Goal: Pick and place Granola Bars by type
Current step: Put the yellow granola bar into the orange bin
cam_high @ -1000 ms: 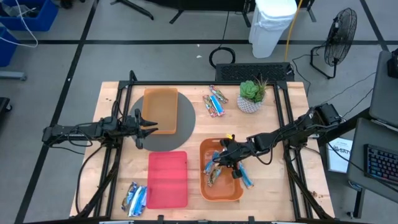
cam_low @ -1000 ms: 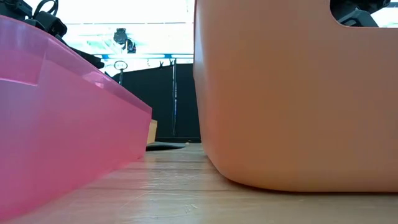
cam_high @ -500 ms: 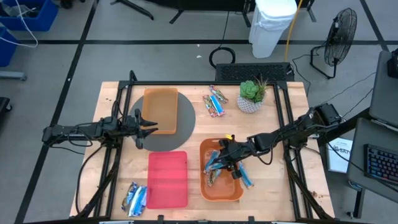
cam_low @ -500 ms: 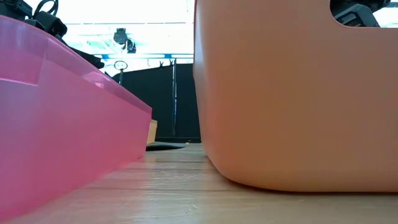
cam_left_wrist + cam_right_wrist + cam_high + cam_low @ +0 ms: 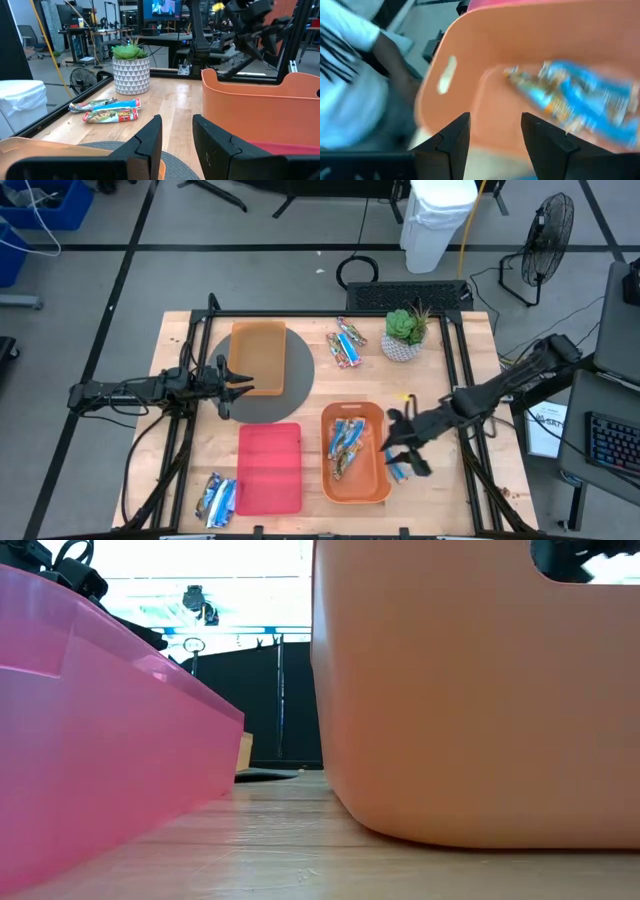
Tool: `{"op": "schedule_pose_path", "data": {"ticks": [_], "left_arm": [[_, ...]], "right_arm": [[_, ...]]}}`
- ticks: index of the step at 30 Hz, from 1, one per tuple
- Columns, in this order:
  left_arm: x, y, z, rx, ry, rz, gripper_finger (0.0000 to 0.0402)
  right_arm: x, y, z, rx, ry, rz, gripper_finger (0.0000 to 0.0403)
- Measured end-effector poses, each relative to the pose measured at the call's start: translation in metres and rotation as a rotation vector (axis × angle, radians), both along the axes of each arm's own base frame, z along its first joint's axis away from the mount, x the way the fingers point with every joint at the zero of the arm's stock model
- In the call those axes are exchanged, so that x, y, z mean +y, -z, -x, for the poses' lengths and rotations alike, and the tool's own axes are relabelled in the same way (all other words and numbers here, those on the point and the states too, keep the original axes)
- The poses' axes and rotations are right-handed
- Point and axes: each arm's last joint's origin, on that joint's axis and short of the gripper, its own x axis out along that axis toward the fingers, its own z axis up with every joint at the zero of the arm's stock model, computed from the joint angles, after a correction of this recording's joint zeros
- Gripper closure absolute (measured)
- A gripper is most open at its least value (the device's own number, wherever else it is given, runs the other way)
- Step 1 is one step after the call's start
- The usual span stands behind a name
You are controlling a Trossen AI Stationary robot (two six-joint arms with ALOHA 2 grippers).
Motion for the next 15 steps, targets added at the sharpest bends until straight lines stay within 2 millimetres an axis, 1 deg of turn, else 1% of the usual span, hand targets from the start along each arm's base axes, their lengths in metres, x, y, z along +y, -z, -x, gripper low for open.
{"op": "schedule_pose_path", "data": {"ticks": [3, 5, 10, 13, 15], "left_arm": [[0.0, 0.0, 0.0, 0.0, 0.0, 0.0, 0.0289], [0.0, 0.0, 0.0, 0.0, 0.0, 0.0, 0.0289], [0.0, 0.0, 0.0, 0.0, 0.0, 0.0, 0.0289], [0.0, 0.0, 0.0, 0.0, 0.0, 0.0, 0.0289], [0.0, 0.0, 0.0, 0.0, 0.0, 0.0, 0.0289]], "right_arm": [[0.002, 0.0, 0.017, 0.136, 0.09, -0.075, 0.0241], [0.003, 0.007, 0.027, 0.22, 0.168, -0.103, 0.0244], [0.005, 0.045, 0.046, 0.435, 0.326, -0.184, 0.0245], [0.003, 0.07, 0.053, 0.493, 0.424, -0.277, 0.0244], [0.001, 0.085, 0.055, 0.492, 0.465, -0.36, 0.0244]]}}
